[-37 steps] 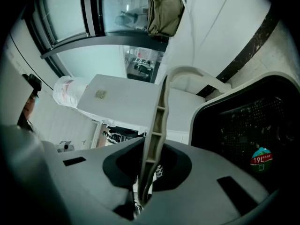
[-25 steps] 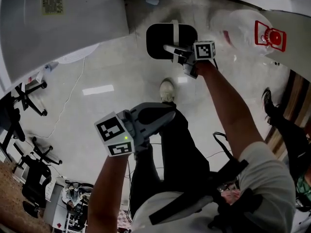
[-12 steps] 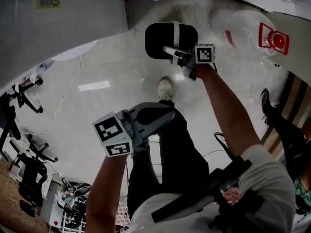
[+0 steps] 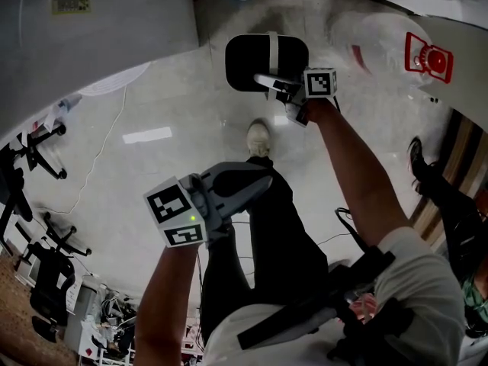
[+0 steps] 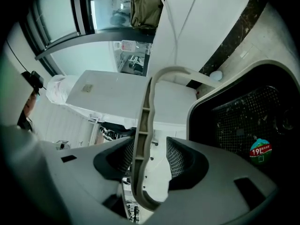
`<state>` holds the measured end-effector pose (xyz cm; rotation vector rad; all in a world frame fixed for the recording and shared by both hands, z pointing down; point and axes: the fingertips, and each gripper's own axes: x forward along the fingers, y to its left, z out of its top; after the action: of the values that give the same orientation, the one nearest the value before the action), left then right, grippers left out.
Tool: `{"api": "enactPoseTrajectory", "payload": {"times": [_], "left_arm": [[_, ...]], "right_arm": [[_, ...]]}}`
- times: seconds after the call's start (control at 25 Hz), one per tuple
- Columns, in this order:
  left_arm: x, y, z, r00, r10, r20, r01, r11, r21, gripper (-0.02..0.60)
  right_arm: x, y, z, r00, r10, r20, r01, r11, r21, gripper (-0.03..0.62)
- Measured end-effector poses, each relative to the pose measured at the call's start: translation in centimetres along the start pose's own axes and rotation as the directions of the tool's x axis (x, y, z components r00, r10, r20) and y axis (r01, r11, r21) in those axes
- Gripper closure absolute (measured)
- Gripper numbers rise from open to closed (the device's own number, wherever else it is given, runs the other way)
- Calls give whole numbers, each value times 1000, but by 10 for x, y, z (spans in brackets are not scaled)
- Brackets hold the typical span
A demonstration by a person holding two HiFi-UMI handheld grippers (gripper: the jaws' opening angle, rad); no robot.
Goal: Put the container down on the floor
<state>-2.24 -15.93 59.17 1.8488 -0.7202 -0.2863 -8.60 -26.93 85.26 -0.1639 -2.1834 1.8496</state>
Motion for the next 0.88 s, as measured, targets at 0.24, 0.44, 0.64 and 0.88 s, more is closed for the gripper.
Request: {"api": "enactPoseTrajectory", "payload": {"times": [0.24,0.44,0.64,0.88], "left_arm": [[2,-2,-1,1000,-11,-7,11,1000,3,572],[3,-13,0,999,-24,-21,24,1000,17,572],[0,-32,1,998,-50,-36,51,998,35,572],[5,-73,-1,993,-94,-76,99,992,77,572]], "right_arm": [[-9,-4,-2,999,-38,-34,38,999,-11,385],[-27,-1,-11,994,-75,-74,76,997,7,355],[-48,18,-12,991,-118,-69,118,993,-3,355],[-80,53,-21,982,-180,-66,180,984,7,355]]}}
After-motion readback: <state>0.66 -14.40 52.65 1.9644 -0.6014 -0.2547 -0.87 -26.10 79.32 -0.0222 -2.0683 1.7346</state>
